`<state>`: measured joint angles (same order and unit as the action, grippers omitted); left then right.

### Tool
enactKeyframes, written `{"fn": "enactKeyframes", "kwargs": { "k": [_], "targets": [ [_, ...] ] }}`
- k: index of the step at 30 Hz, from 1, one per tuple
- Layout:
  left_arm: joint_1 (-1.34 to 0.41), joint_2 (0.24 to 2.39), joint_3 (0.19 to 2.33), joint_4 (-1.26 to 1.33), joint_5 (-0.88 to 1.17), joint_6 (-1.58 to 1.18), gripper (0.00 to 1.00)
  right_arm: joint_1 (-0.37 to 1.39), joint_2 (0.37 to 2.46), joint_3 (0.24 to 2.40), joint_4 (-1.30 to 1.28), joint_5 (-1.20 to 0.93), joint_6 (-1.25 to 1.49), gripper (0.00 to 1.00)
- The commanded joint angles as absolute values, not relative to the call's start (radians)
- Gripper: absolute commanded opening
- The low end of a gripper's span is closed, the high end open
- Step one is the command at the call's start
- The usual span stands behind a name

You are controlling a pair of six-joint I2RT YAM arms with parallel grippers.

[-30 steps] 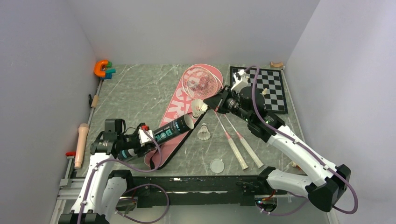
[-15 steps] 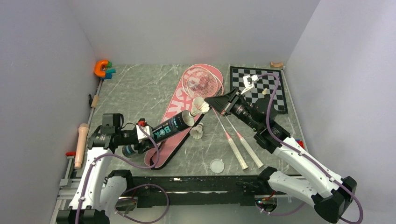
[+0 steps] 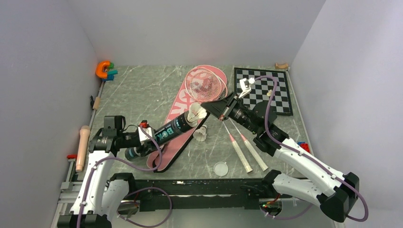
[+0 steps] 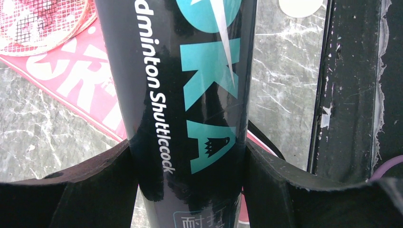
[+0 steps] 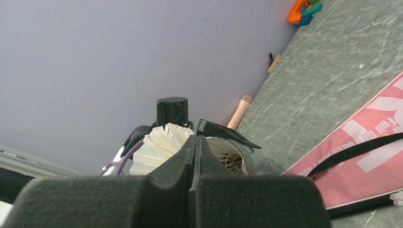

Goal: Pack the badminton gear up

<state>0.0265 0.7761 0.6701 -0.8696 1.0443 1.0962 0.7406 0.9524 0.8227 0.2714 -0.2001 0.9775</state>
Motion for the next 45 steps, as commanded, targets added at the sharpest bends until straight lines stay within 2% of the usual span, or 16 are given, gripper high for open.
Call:
{"fn": "enactKeyframes", "kwargs": {
  "k": [1, 11, 13, 17, 23, 37, 45],
  "targets": [
    [0.031, 0.761, 0.702, -0.796, 1.132, 1.053, 0.13, 0.756, 0.960, 0.817, 0.342, -0.193, 0.974, 0.00],
    [0.032, 0.757, 0.727, -0.820, 1.165, 1.042, 0.13, 0.790, 1.003, 0.795, 0.359, -0.167, 0.914, 0.01],
    [0.032, 0.758, 0.726, -0.822, 1.167, 1.039, 0.13, 0.796, 1.007, 0.805, 0.340, -0.164, 0.896, 0.09],
    [0.033, 0.756, 0.724, -0.816, 1.169, 1.033, 0.13, 0.798, 0.994, 0.820, 0.288, -0.159, 0.864, 0.37],
    [0.032, 0.759, 0.719, -0.808, 1.167, 1.029, 0.13, 0.798, 0.968, 0.837, 0.211, -0.154, 0.821, 0.54],
    [0.032, 0.760, 0.734, -0.828, 1.162, 1.056, 0.13, 0.804, 1.082, 0.980, -0.023, -0.235, 0.713, 0.55],
    [0.032, 0.764, 0.743, -0.855, 1.170, 1.089, 0.13, 0.805, 1.052, 1.014, -0.149, -0.216, 0.658, 0.57]
  ]
}}
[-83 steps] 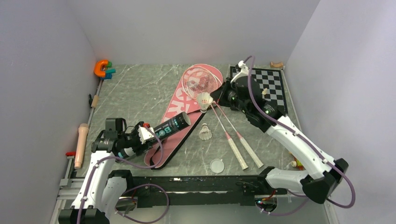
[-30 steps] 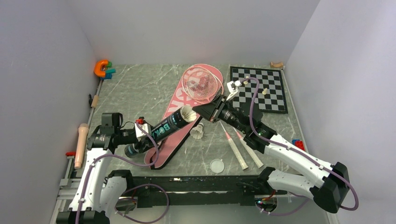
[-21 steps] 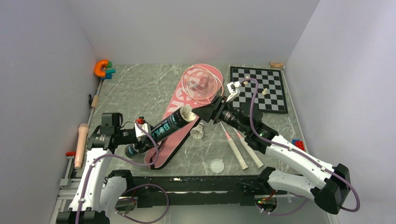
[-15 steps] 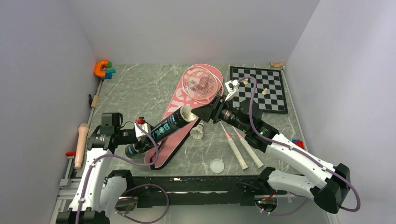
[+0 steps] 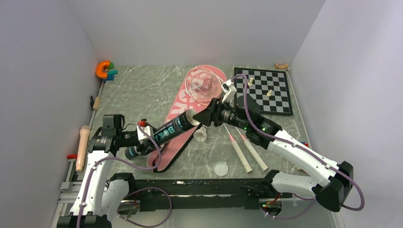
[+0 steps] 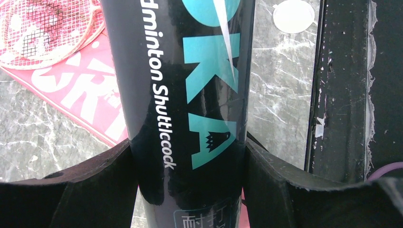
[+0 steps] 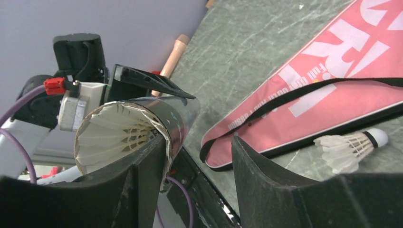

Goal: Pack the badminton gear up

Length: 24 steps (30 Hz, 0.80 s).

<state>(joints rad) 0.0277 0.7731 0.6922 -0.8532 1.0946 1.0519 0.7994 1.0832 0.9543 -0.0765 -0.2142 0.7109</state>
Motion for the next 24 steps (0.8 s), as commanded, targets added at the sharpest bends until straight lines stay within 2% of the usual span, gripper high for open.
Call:
{"fn": "enactKeyframes", "kwargs": {
  "k": [1, 18, 24],
  "targets": [
    [0.032, 0.764, 0.742, -0.859, 1.172, 1.098, 0.13, 0.805, 1.055, 1.027, -0.166, -0.218, 0.652, 0.59],
    [0.031, 0.771, 0.770, -0.993, 1.189, 1.276, 0.14, 0.803, 1.243, 1.207, -0.345, -0.313, 0.525, 0.59],
    [0.032, 0.777, 0.768, -0.981, 1.201, 1.272, 0.14, 0.810, 1.256, 1.176, -0.286, -0.347, 0.555, 0.60]
  ]
}}
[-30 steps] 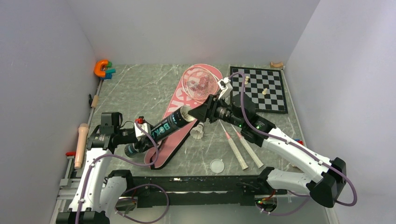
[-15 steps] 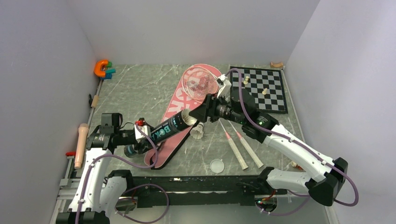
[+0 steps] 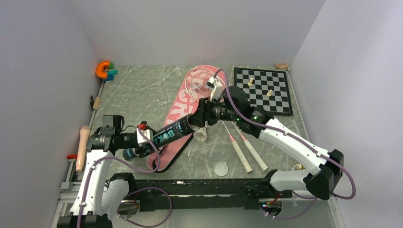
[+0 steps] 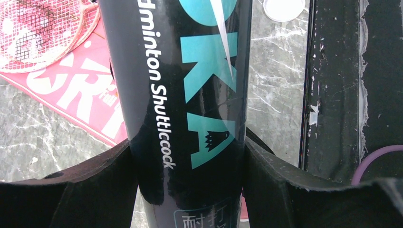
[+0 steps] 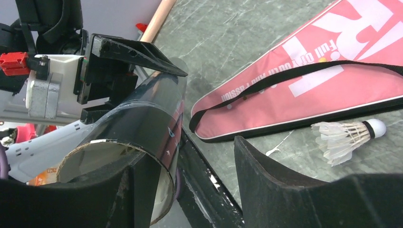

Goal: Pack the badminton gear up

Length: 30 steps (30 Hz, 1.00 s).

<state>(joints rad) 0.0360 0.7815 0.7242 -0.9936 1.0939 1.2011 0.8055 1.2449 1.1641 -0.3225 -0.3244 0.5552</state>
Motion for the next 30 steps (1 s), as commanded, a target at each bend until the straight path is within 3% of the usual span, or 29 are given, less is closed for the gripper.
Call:
{"fn": "enactKeyframes", "kwargs": {
  "k": [1, 8, 17, 22, 30],
  "targets": [
    [0.032, 0.779, 0.767, -0.977, 1.200, 1.269, 0.14, 0.813, 1.260, 1.166, -0.268, -0.352, 0.569, 0.61],
    [0.032, 0.781, 0.724, -0.918, 1.164, 1.219, 0.16, 0.829, 1.278, 1.170, -0.234, -0.326, 0.613, 0.71],
    [0.031, 0.787, 0.654, -0.824, 1.043, 1.168, 0.16, 0.697, 1.082, 1.215, -0.372, -0.201, 0.593, 0.78],
    [0.031, 0.807, 0.663, -0.788, 0.972, 1.068, 0.15, 0.633, 0.987, 1.115, -0.435, -0.118, 0.576, 0.77],
    [0.033, 0.794, 0.680, -0.719, 0.928, 0.917, 0.15, 0.701, 1.069, 0.873, -0.391, 0.101, 0.570, 0.73]
  ]
}}
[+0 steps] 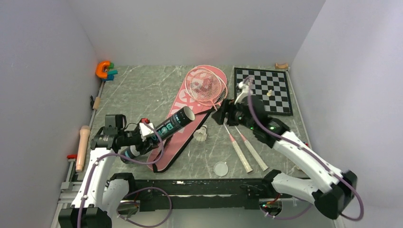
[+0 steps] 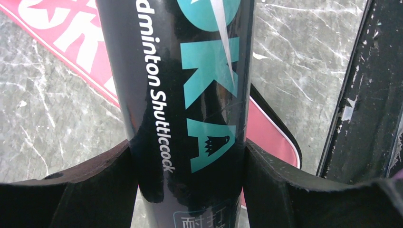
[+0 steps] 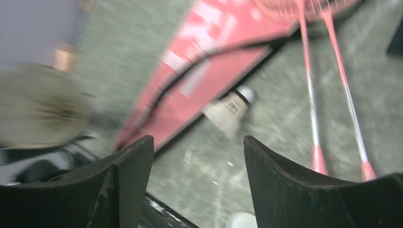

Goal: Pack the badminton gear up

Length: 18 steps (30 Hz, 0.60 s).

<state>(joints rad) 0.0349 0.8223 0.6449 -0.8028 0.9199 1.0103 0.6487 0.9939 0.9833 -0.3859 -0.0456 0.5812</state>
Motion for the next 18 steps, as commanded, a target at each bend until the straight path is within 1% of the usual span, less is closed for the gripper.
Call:
{"fn": "enactKeyframes", "kwargs": {
  "k": [1, 3, 8, 12, 18],
  "targets": [
    [0.033, 0.793, 0.681, -0.716, 0.926, 0.905, 0.16, 0.733, 1.086, 0.855, -0.371, 0.135, 0.564, 0.72],
    [0.034, 0.797, 0.680, -0.716, 0.917, 0.885, 0.16, 0.808, 1.119, 0.828, -0.323, 0.208, 0.553, 0.72],
    [0.037, 0.796, 0.670, -0.724, 0.918, 0.868, 0.16, 0.892, 1.196, 0.753, -0.153, 0.276, 0.530, 0.72],
    [0.037, 0.760, 0.653, -0.683, 0.908, 0.823, 0.16, 0.919, 1.299, 0.736, -0.092, 0.373, 0.556, 0.71],
    [0.038, 0.725, 0.641, -0.664, 0.883, 0.774, 0.17, 0.964, 1.444, 0.755, -0.007, 0.445, 0.559, 0.67]
  ]
}}
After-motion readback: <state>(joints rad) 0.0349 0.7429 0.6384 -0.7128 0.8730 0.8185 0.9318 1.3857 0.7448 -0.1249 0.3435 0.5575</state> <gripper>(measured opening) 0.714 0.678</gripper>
